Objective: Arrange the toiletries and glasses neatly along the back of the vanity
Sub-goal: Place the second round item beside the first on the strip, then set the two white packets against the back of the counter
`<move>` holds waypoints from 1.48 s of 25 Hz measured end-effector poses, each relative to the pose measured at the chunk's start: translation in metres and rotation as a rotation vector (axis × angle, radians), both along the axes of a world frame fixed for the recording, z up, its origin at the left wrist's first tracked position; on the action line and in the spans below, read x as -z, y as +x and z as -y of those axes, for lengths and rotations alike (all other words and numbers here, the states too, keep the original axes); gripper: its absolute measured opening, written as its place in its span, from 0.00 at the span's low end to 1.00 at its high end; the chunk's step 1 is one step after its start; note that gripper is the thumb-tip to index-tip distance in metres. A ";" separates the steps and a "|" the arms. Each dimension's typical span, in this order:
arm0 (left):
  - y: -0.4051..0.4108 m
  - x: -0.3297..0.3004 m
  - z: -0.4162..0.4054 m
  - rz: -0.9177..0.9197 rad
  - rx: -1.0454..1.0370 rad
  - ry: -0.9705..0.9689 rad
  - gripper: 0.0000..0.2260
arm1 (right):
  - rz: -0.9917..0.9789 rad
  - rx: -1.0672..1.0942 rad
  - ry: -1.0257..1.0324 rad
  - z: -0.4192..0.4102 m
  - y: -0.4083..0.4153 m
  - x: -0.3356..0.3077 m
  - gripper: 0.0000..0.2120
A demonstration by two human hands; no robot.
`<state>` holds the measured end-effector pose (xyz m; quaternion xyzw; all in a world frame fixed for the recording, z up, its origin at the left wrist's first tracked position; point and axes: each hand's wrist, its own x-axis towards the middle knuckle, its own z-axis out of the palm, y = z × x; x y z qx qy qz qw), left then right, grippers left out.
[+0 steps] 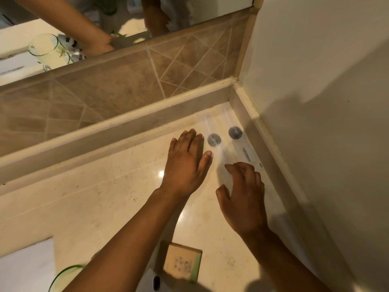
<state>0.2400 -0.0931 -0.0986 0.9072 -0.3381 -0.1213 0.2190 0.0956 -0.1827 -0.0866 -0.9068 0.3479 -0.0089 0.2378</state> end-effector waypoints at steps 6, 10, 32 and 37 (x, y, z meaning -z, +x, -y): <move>-0.044 -0.029 -0.047 -0.006 -0.032 -0.153 0.20 | 0.230 -0.044 0.113 -0.011 -0.035 -0.009 0.17; -0.086 -0.043 -0.095 -0.059 -0.073 -0.090 0.14 | 0.078 -0.165 0.306 -0.025 -0.069 -0.019 0.15; -0.296 -0.054 -0.236 -0.313 -0.461 -0.044 0.08 | -0.331 -0.777 0.401 -0.117 -0.116 -0.041 0.14; -0.310 -0.054 -0.233 -0.361 -0.488 -0.024 0.12 | -0.380 -0.836 0.444 -0.127 -0.114 -0.032 0.14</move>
